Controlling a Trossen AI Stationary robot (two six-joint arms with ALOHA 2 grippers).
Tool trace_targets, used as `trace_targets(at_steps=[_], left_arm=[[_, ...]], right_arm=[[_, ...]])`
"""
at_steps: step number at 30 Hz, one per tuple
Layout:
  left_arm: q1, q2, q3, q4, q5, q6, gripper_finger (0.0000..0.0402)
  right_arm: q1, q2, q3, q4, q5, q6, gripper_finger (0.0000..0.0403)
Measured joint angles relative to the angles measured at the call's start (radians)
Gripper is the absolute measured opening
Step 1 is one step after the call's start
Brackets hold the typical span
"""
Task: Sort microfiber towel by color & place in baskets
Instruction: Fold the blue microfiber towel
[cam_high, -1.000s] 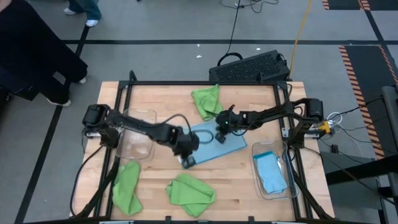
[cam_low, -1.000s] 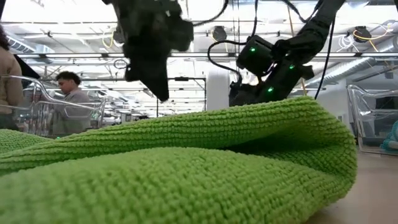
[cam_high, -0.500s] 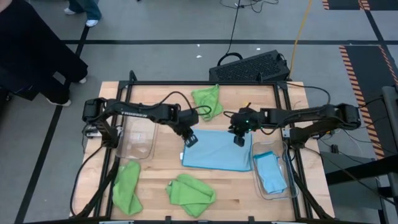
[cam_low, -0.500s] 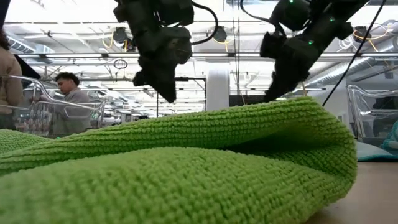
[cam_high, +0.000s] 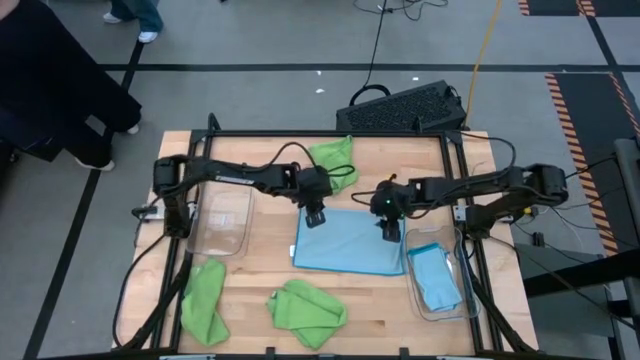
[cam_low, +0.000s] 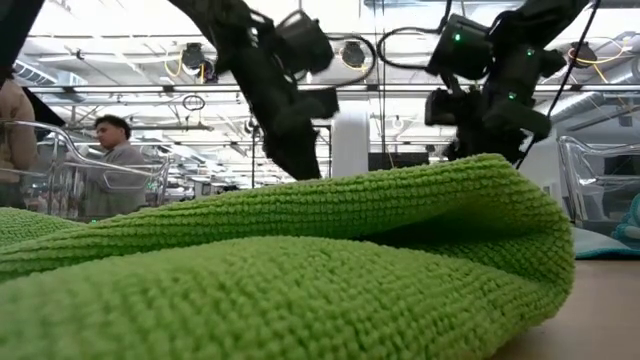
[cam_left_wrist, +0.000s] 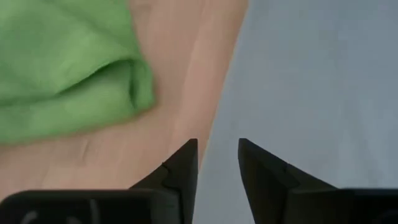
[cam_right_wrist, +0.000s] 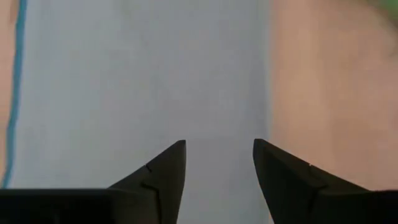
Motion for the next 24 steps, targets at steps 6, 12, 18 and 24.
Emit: trace_targets(at_steps=[6, 12, 18, 24], left_arm=[[0.047, 0.063, 0.000, -0.019, 0.083, 0.000, 0.0086], [0.052, 0.077, -0.001, -0.127, 0.083, -0.008, 0.0077], [0.038, 0.077, -0.001, -0.189, 0.087, 0.019, 0.0076], [0.031, 0.077, -0.041, -0.164, 0.086, 0.061, 0.0076]], right_arm=[[0.002, 0.017, 0.000, -0.089, 0.012, 0.083, 0.0175], [-0.020, 0.018, 0.000, -0.126, 0.064, 0.115, 0.0217], [-0.047, 0.040, 0.001, -0.120, 0.061, 0.087, 0.0253], [-0.072, 0.128, 0.001, -0.084, 0.066, 0.060, 0.0252]])
